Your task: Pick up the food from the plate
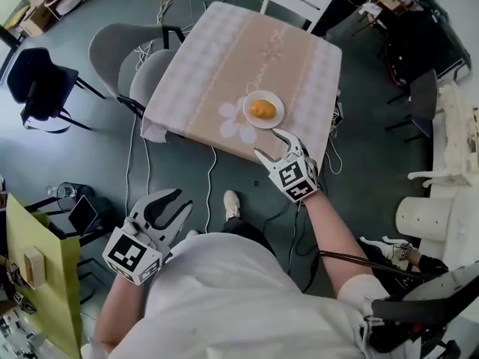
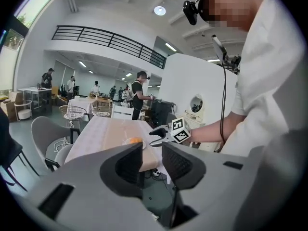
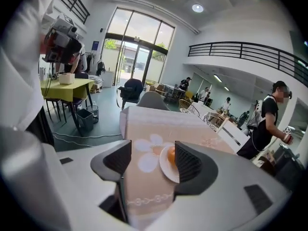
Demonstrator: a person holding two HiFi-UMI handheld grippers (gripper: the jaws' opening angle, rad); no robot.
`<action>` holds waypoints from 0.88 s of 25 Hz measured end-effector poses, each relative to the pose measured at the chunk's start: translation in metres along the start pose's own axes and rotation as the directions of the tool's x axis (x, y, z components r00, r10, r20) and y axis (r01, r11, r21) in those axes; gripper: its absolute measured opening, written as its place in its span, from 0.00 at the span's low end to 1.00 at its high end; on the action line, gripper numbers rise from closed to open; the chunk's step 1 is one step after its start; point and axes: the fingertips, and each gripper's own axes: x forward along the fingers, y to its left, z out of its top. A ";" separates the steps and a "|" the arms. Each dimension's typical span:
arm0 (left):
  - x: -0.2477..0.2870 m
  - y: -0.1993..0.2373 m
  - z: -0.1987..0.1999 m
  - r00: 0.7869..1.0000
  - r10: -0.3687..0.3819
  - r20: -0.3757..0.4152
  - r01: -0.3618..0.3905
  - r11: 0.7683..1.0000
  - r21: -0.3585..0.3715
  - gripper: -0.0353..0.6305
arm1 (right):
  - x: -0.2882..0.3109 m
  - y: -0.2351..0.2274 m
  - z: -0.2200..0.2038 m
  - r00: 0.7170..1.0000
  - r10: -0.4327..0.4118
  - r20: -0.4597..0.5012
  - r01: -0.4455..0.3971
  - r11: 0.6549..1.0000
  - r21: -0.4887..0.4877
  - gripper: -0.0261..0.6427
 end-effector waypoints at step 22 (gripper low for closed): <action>0.019 0.056 0.006 0.946 0.307 -0.101 -0.318 0.941 -0.116 0.24 | 0.160 -0.101 -0.084 0.966 0.102 -0.239 -0.149 0.972 -0.184 0.54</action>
